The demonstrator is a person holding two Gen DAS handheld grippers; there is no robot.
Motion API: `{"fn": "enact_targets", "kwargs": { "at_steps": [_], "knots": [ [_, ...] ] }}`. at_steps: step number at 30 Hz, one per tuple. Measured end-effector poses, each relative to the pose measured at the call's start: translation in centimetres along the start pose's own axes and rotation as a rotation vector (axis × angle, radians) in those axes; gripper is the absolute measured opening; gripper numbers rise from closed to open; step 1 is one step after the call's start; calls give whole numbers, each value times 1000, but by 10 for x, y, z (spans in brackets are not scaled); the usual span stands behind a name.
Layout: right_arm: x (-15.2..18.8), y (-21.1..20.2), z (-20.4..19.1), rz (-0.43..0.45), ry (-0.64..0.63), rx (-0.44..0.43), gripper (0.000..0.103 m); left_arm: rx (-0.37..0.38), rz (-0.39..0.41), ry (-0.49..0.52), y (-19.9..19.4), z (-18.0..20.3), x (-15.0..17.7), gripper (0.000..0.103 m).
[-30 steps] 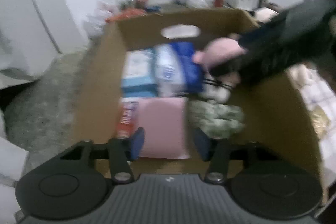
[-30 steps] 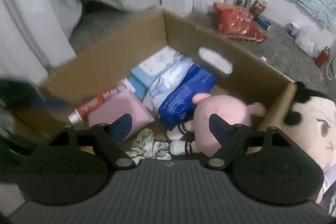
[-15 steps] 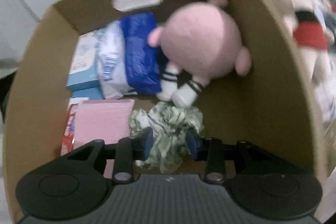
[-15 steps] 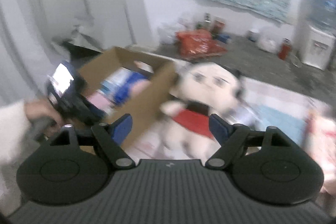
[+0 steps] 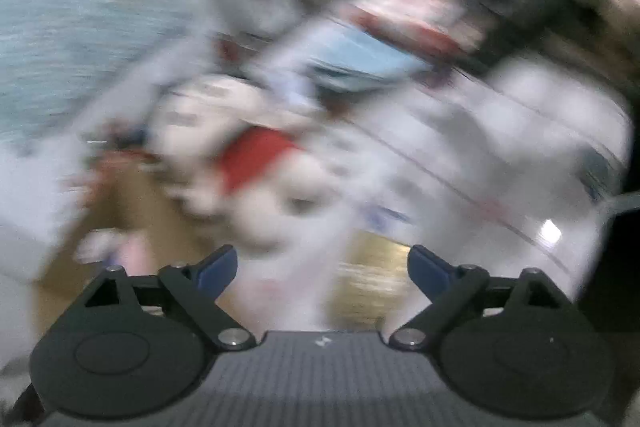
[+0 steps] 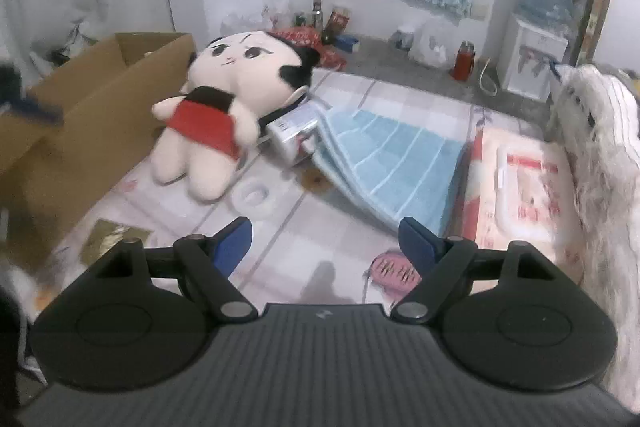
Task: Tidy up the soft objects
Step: 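Grasp the gold snack packet with left tool while right tool grasps the blue towel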
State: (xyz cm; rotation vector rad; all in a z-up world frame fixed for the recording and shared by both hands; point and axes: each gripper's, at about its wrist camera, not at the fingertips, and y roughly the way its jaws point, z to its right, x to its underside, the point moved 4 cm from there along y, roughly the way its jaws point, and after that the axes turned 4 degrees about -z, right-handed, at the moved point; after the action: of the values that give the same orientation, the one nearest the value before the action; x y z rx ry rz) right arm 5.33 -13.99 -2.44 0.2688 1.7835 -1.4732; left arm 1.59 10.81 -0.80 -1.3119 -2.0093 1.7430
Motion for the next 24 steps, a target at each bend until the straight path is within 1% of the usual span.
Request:
{"fn": "enact_targets", "kwargs": {
  "at_steps": [1, 3, 4, 6, 7, 8, 9, 10, 11, 12, 13, 14, 15, 16, 17, 18, 19, 20, 22, 23, 24],
  "knots": [
    [-3, 9, 3, 5, -19, 17, 82, 6, -21, 20, 13, 7, 2, 93],
    [-11, 28, 6, 7, -51, 39, 83, -17, -67, 51, 40, 14, 3, 93],
    [-15, 38, 7, -1, -65, 49, 83, -20, -81, 46, 51, 14, 5, 93],
    [-20, 58, 9, -19, -89, 49, 84, 27, -108, -2, 67, 8, 11, 97],
    [-23, 66, 8, -26, -108, 10, 85, 54, -93, -45, 70, 3, 14, 98],
    [-24, 70, 6, -12, -129, -63, 88, 92, -79, -103, 72, -4, 16, 98],
    [-25, 75, 4, -3, -151, -105, 95, 121, -83, -149, 74, -9, 16, 96],
    [-27, 78, 0, -2, -177, -91, 96, 138, -83, -191, 77, -13, 18, 94],
    [-28, 83, -3, -4, -208, -56, 96, 140, -78, -211, 79, -13, 18, 92],
    [-29, 89, -4, -15, -243, -19, 96, 146, -61, -228, 80, -13, 20, 87],
    [-30, 96, -5, -26, -273, 21, 95, 158, -47, -249, 77, -14, 21, 75],
    [-31, 104, -4, -44, -295, 53, 93, 182, -33, -298, 75, -15, 22, 62],
    [-33, 109, -4, -56, -302, 64, 88, 169, -21, -345, 71, -16, 22, 62],
    [-34, 115, -1, -63, -292, 67, 79, 150, -14, -395, 69, -15, 24, 62],
    [-35, 120, 1, -75, -277, 64, 74, 136, -3, -440, 67, -14, 25, 62],
    [-36, 126, 2, -88, -266, 69, 67, 111, 19, -451, 66, -10, 27, 62],
    [-36, 133, 3, -96, -269, 92, 66, 81, 36, -439, 66, -5, 28, 62],
    [-37, 136, 2, -76, -278, 111, 61, 48, 61, -427, 63, 2, 29, 62],
    [-34, 138, 5, -70, -272, 143, 28, 38, 97, -451, 64, 6, 30, 62],
    [-34, 140, 5, -75, -252, 158, 17, 48, 108, -478, 64, 6, 31, 62],
    [-34, 142, 7, -86, -230, 181, 10, 56, 124, -497, 65, 5, 32, 61]
  ]
}}
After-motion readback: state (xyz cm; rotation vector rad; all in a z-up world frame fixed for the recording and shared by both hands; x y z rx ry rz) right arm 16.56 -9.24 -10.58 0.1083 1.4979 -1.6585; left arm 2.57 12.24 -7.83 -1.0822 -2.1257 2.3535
